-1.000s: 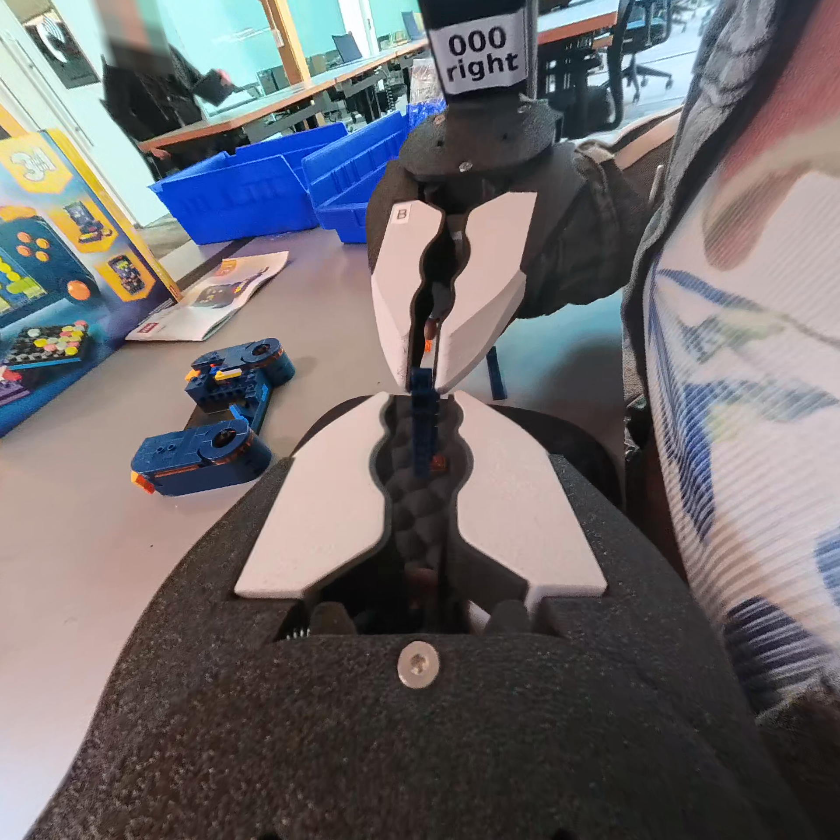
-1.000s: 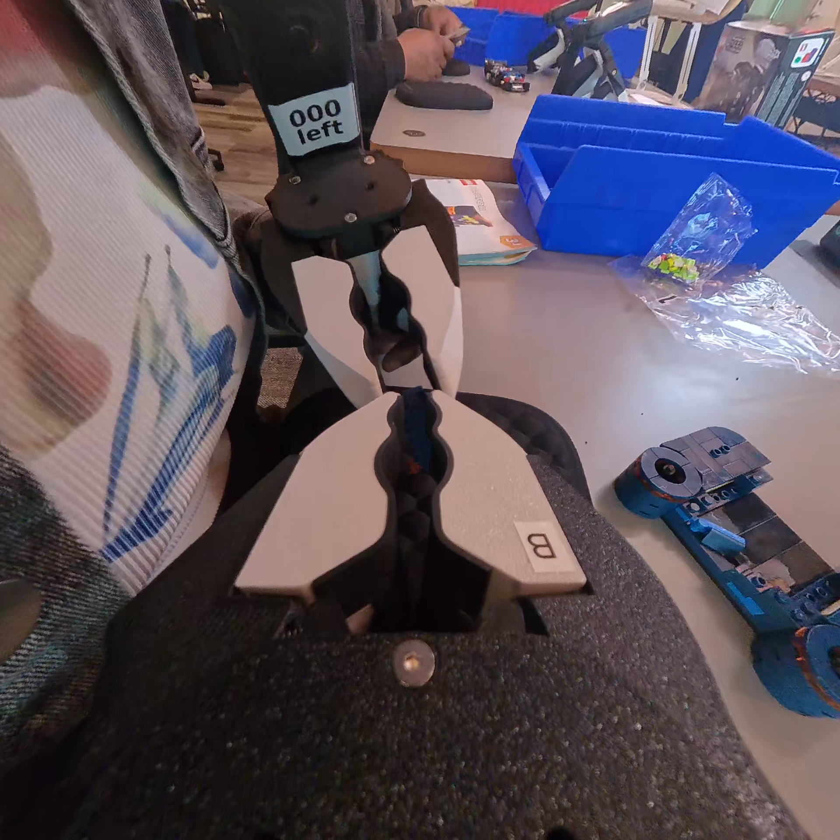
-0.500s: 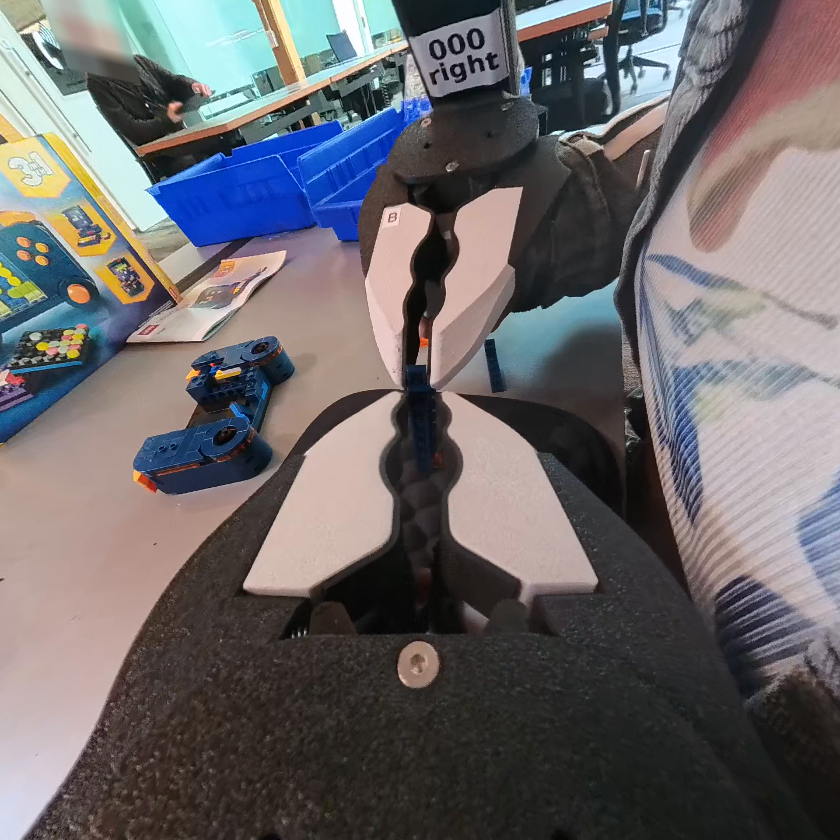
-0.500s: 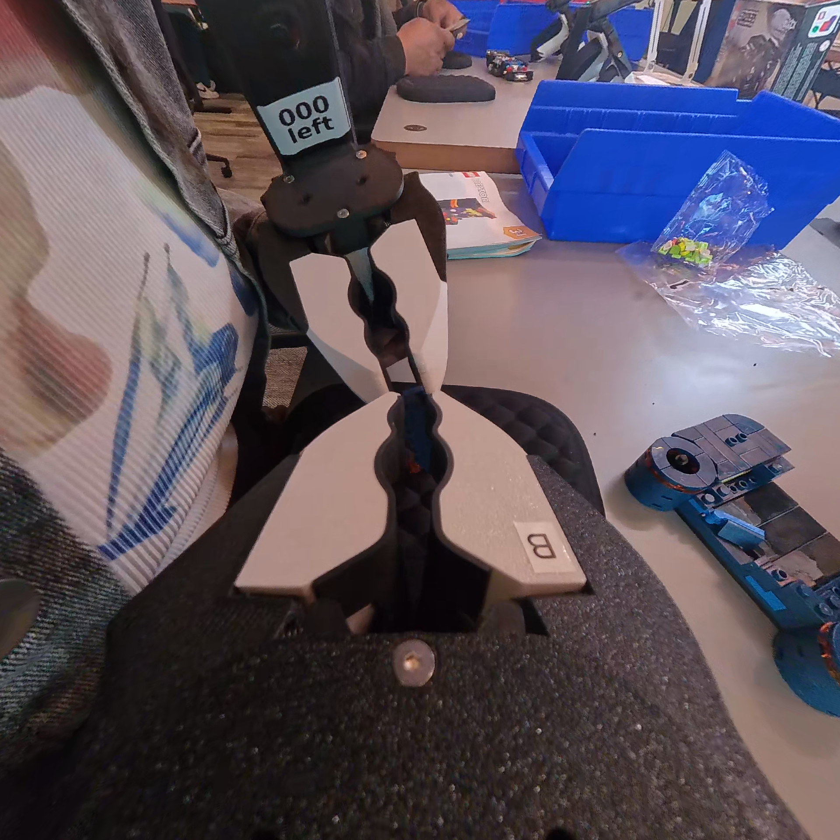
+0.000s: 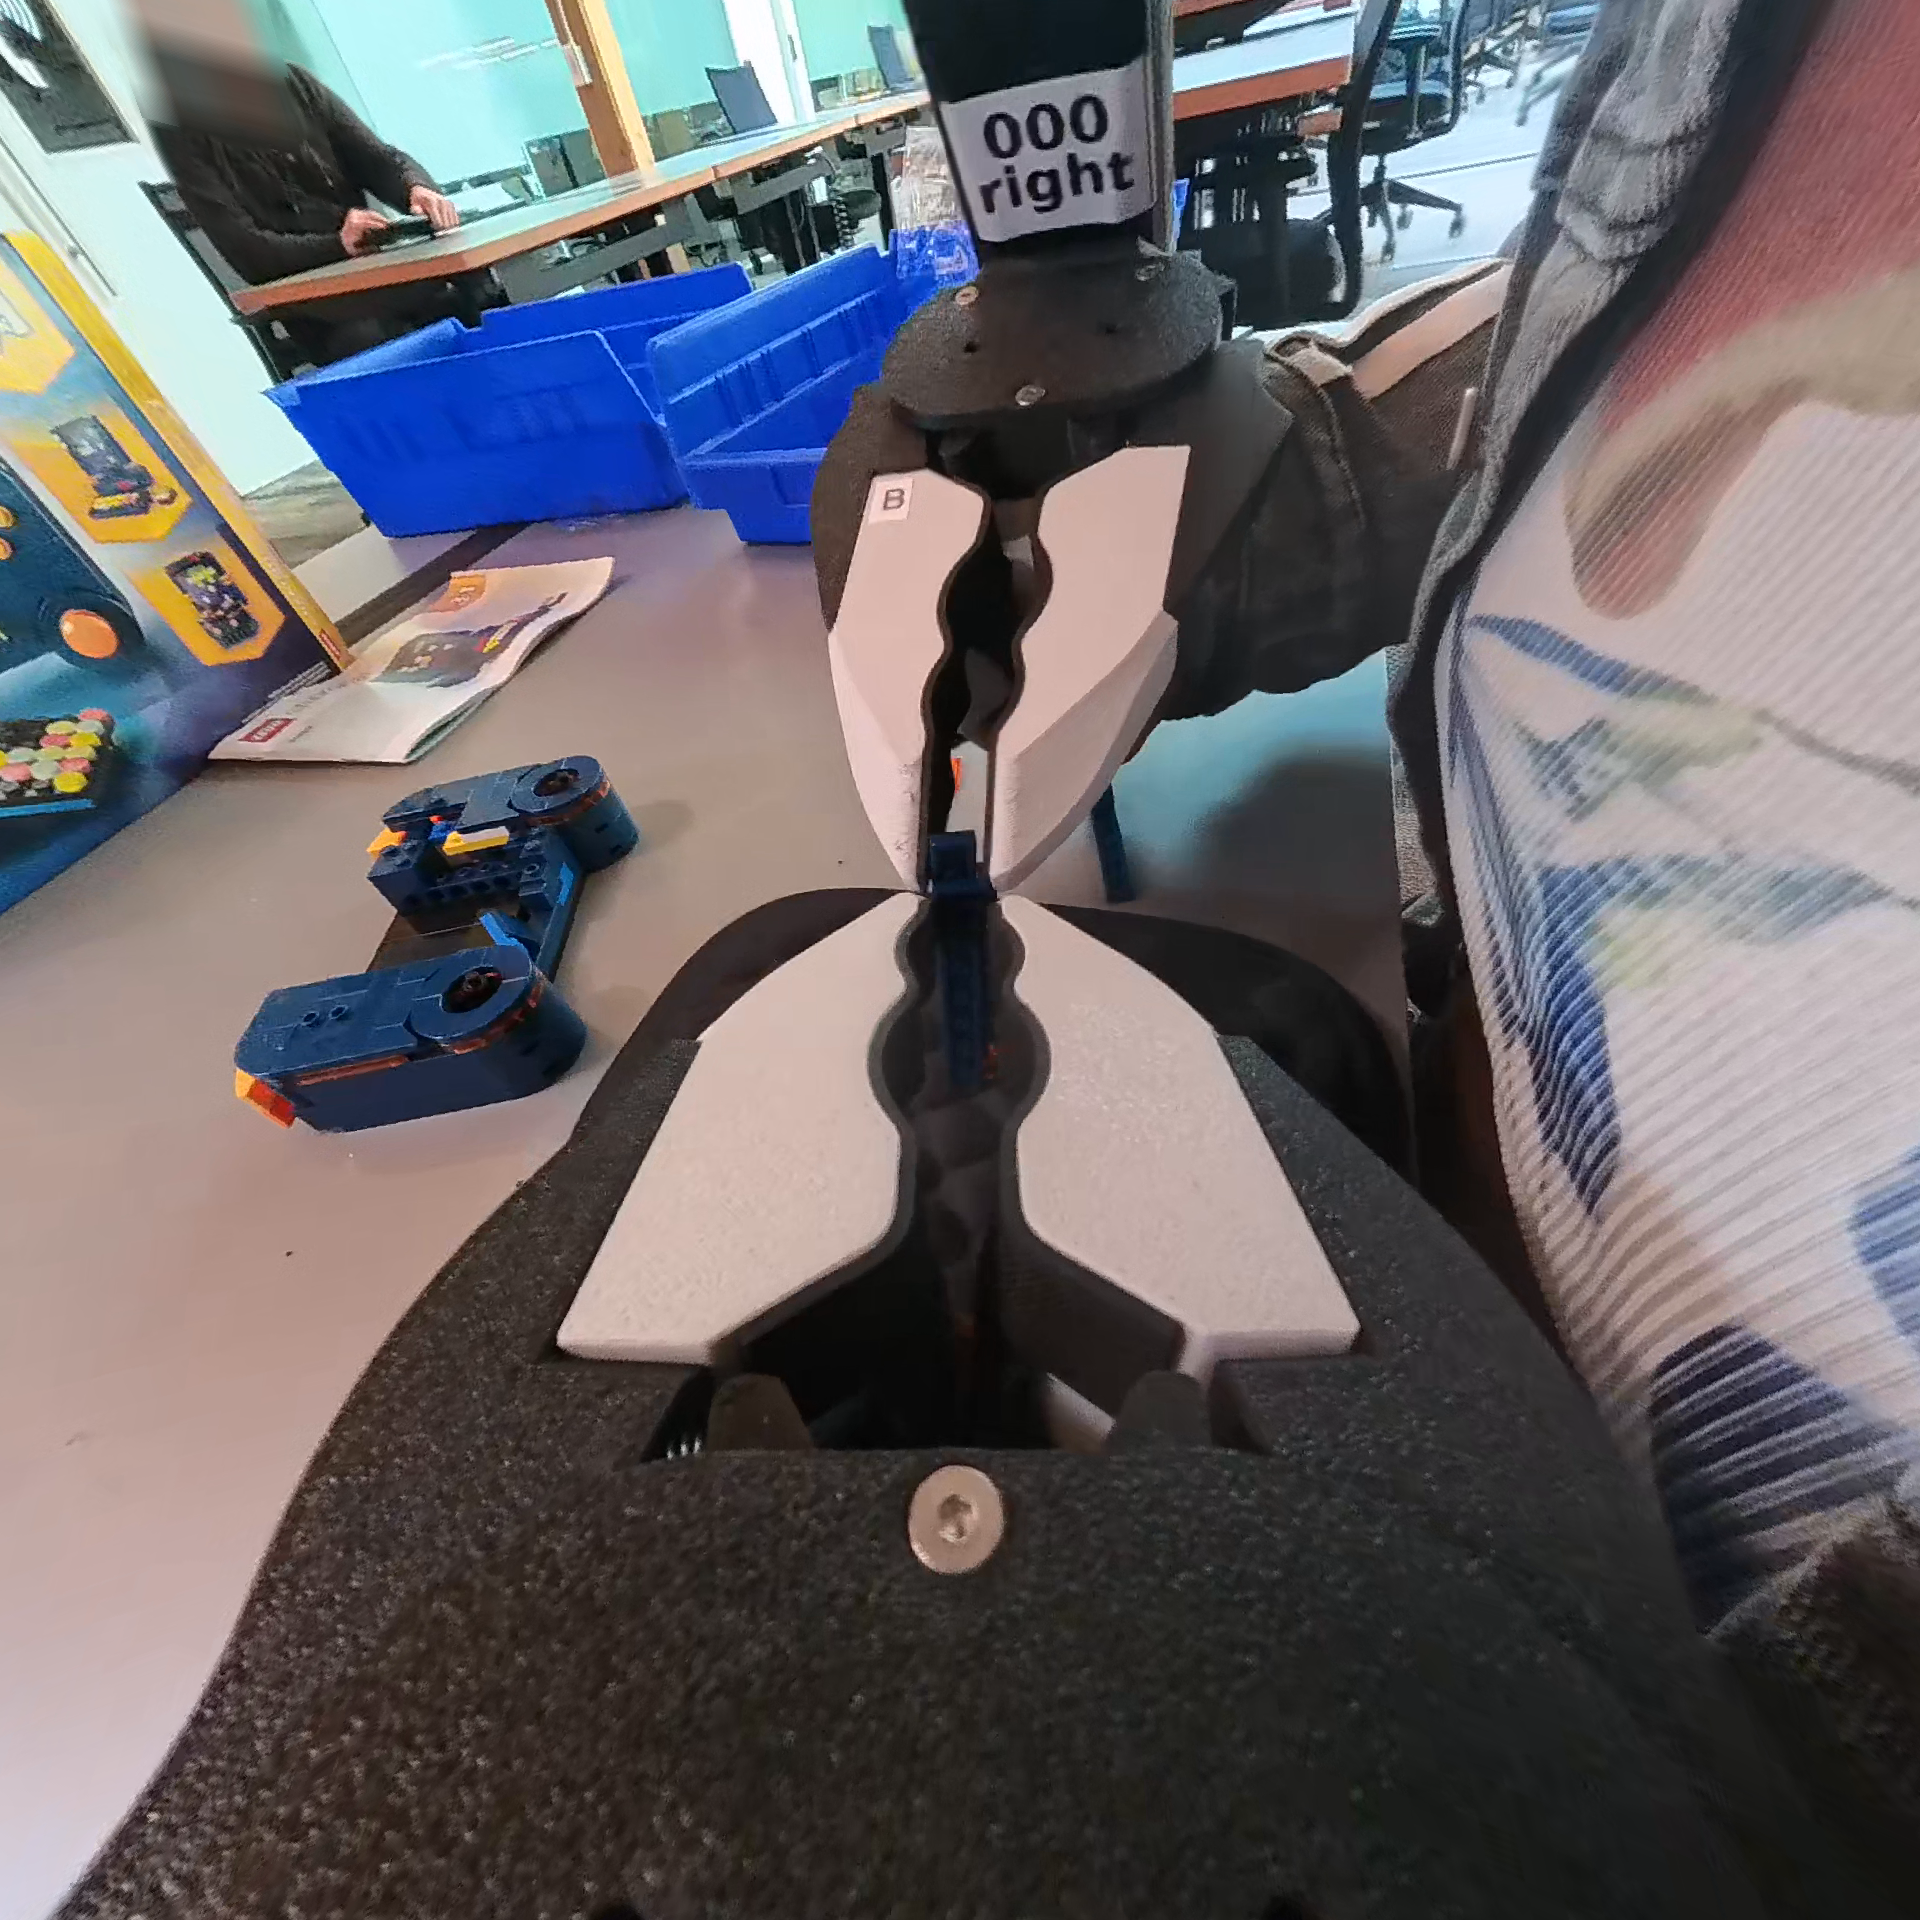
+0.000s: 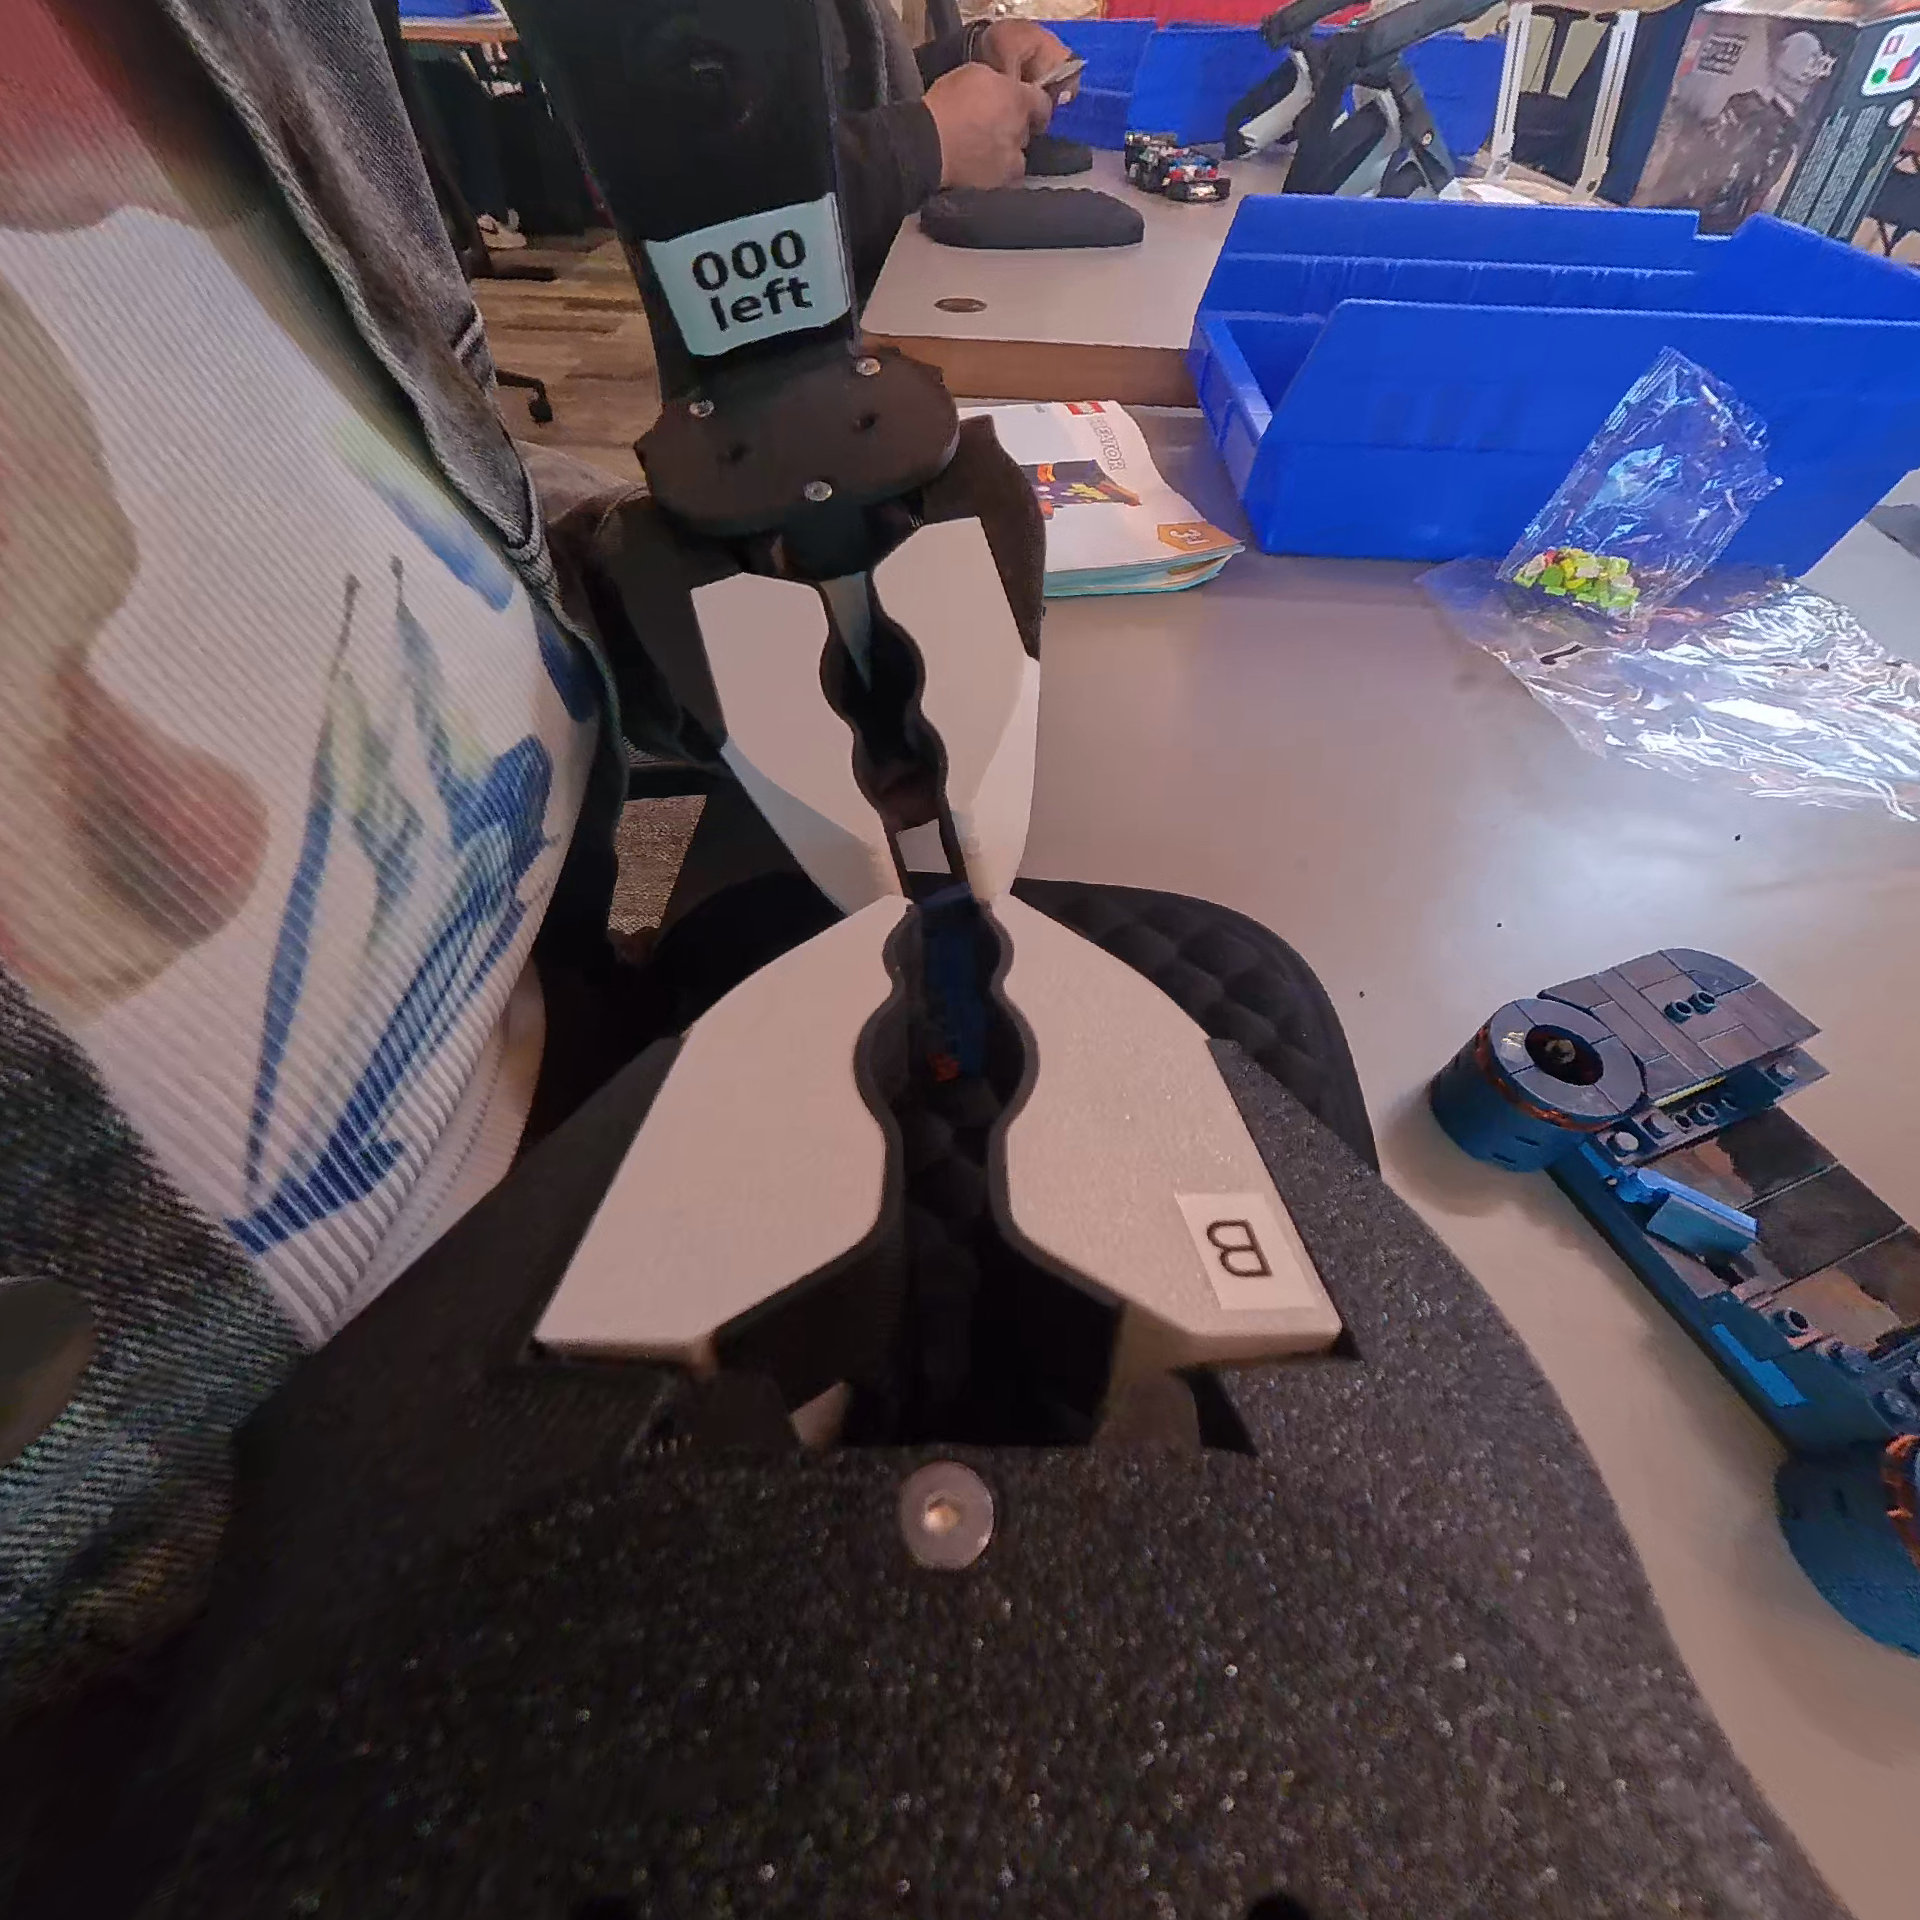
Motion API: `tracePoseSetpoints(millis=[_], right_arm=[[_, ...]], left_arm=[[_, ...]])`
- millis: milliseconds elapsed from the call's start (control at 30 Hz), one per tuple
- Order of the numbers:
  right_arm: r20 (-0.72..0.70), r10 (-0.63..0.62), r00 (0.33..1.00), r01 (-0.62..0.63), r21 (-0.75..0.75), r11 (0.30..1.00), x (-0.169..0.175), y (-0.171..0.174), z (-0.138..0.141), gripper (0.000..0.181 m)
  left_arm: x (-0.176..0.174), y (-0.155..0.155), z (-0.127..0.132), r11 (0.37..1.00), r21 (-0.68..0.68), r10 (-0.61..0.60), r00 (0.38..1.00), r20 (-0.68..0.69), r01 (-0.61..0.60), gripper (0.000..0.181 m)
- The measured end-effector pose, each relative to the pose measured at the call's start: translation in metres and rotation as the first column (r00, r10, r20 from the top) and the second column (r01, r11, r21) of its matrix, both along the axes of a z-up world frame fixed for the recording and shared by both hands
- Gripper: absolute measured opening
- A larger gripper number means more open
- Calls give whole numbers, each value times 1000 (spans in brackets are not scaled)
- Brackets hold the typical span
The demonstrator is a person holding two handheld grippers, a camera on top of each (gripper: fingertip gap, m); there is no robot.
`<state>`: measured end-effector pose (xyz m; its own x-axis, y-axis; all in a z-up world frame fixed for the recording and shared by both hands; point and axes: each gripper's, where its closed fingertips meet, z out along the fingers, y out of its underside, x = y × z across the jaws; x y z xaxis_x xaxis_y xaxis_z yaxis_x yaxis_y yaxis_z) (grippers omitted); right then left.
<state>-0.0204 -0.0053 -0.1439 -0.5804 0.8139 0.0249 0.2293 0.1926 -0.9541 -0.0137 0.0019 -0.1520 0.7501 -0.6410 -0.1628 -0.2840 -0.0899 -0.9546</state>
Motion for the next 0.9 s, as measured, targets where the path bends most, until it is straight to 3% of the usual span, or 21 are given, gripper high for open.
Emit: tracePoseSetpoints(millis=[333, 467, 533, 633, 767, 900], right_arm=[[-34, 40, 999, -41, -20, 999, -2, -1, 1, 9], [-15, 0, 1000, 0, 6, 1000, -8, 0, -3, 9], [2, -75, 997, 75, 25, 997, -6, 21, -7, 9], [5, -28, 1000, 28, -4, 1000, -2, 13, -5, 8], [7, -66, 998, 66, -1, 998, -1, 25, -3, 8], [-64, -121, 991, 117, -59, 991, 11, 40, 16, 8]], left_arm=[[0, -1, -3, 1000, -6, -13, 1000, -14, 13, 8], [-8, -5, -7, 1000, -15, 22, 999, -44, -23, 8], [-24, -13, -9, 997, -41, 57, 998, -38, -59, 8], [-30, -19, -12, 996, -67, 61, 997, -40, -64, 7], [-33, -16, -10, 995, -61, 78, 997, -29, -80, 8], [-33, -16, -9, 995, -46, 86, 996, -31, -87, 8]])
